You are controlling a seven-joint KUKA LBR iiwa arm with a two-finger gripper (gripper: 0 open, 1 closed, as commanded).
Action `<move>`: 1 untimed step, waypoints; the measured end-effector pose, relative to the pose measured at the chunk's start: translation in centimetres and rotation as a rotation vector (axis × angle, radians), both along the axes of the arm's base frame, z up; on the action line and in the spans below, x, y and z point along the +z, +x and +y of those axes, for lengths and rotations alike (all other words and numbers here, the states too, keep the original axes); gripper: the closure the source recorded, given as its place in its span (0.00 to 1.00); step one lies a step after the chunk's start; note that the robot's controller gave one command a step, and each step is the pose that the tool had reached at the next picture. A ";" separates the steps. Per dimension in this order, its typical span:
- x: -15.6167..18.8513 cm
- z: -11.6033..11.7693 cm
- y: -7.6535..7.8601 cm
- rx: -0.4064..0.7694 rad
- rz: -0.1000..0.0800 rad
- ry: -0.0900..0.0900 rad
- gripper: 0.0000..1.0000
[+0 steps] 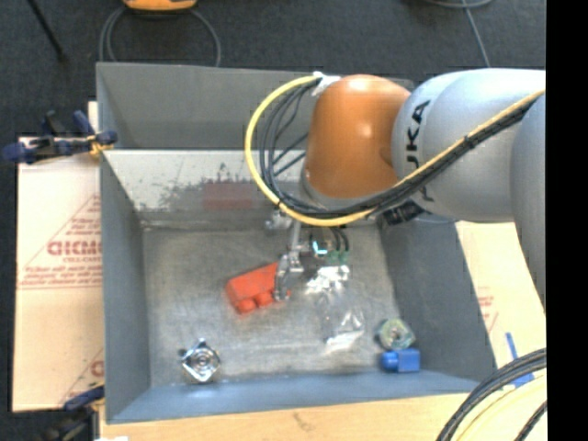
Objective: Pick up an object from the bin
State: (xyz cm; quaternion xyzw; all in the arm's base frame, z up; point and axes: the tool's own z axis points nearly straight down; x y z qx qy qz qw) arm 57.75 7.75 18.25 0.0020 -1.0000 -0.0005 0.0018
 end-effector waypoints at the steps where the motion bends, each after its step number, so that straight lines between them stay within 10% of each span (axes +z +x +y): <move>1: -10.8 -2.0 -2.1 0.206 -0.026 -0.001 0.00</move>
Offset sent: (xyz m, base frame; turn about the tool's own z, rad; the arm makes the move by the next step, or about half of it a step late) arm -0.0277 -0.0190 -0.1125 -0.2088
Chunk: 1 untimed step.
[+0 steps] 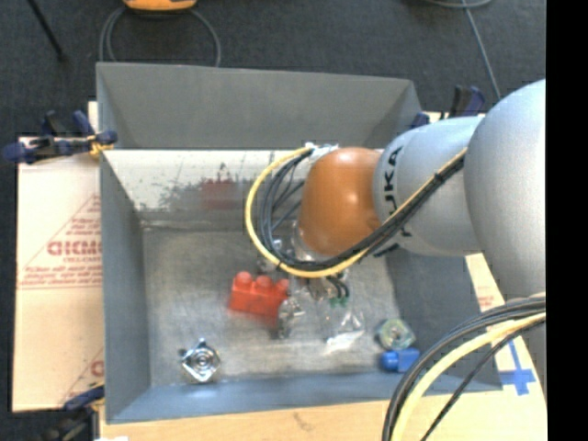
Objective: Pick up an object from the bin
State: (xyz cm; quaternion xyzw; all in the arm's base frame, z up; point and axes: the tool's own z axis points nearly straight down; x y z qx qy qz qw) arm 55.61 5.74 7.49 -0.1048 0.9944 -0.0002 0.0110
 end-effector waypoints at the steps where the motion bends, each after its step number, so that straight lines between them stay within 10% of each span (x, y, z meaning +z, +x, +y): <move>1: 0.2 0.1 0.0 -0.002 0.003 0.001 1.00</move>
Offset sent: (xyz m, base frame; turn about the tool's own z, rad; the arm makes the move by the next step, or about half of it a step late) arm 0.0000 0.0000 0.0000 0.0000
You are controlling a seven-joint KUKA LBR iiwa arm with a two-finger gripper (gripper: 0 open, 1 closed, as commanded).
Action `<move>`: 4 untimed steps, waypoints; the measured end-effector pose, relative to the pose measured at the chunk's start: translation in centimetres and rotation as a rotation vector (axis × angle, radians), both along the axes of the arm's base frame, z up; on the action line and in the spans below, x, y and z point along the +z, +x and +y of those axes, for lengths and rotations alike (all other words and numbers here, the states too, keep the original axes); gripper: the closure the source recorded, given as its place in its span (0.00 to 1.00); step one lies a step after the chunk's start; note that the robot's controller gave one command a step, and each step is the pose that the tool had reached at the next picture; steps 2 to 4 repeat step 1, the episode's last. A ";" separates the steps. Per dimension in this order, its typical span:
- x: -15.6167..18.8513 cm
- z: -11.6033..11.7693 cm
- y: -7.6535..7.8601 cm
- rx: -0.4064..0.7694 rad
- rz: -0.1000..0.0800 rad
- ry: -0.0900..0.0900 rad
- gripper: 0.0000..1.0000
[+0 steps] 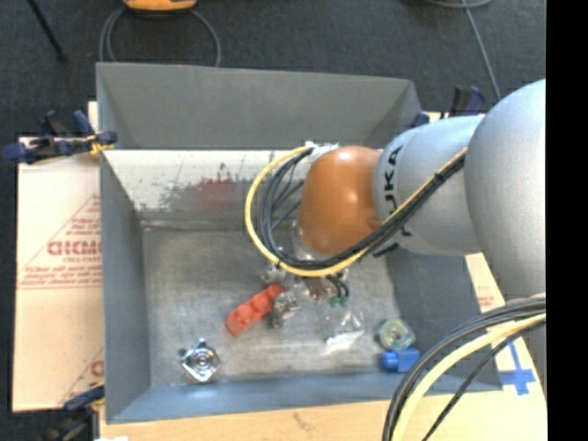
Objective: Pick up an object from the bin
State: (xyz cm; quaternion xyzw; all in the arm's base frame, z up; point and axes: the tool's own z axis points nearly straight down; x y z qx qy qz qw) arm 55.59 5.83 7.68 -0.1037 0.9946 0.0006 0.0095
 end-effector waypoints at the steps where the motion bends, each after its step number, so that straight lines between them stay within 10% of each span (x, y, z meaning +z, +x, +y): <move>1: 15.6 0.2 2.9 0.189 0.005 -0.006 1.00; 4: 15.6 0.2 2.9 0.189 0.005 -0.006 1.00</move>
Offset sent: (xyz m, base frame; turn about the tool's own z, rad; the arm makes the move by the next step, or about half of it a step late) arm 0.0254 0.0027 0.1499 -0.1896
